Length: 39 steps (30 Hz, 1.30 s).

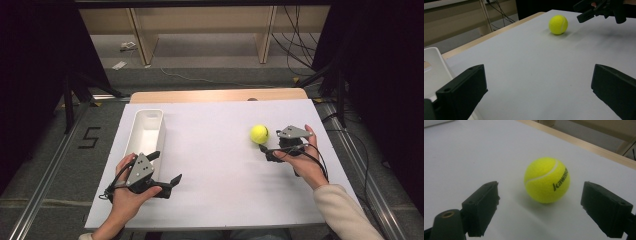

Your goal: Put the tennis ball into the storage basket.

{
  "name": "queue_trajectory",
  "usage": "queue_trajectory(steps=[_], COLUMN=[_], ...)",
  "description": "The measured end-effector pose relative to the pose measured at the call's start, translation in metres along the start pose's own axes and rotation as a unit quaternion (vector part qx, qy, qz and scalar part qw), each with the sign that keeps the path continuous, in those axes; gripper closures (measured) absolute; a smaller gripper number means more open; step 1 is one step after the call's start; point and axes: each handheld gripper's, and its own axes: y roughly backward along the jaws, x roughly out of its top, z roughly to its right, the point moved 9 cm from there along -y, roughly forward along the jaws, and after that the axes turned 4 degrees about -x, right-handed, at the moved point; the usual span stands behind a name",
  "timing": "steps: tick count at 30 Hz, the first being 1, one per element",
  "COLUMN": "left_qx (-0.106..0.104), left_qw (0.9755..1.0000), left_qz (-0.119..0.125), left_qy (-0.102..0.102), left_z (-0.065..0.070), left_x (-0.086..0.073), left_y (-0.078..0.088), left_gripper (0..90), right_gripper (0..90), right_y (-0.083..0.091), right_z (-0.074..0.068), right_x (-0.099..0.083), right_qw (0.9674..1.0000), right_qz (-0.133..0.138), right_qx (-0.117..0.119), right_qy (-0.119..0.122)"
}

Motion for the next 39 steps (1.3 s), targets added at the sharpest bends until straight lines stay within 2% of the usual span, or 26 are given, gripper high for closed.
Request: queue_trajectory(steps=[18, 25, 39], left_qx=[-0.002, -0.003, -0.004], left_qw=[1.0, 1.0, 1.0], left_qz=[0.0, -0.001, 0.0], left_qy=[-0.001, 0.0, -0.001], left_z=[0.001, 0.001, 0.002], left_x=[0.0, 0.0, 0.0], left_y=[0.0, 0.0, 0.0], left_gripper=[0.0, 0.0, 0.0], right_gripper=[15.5, 15.5, 15.4], right_y=[-0.036, -0.044, -0.06], right_z=[0.003, 0.009, 0.01], right_x=[0.006, 0.006, 0.003], right_qw=[0.9997, 0.9994, 0.999], right_qz=[-0.021, -0.025, -0.039], right_qx=[-0.011, -0.022, -0.022], right_qy=[0.003, 0.004, 0.006])
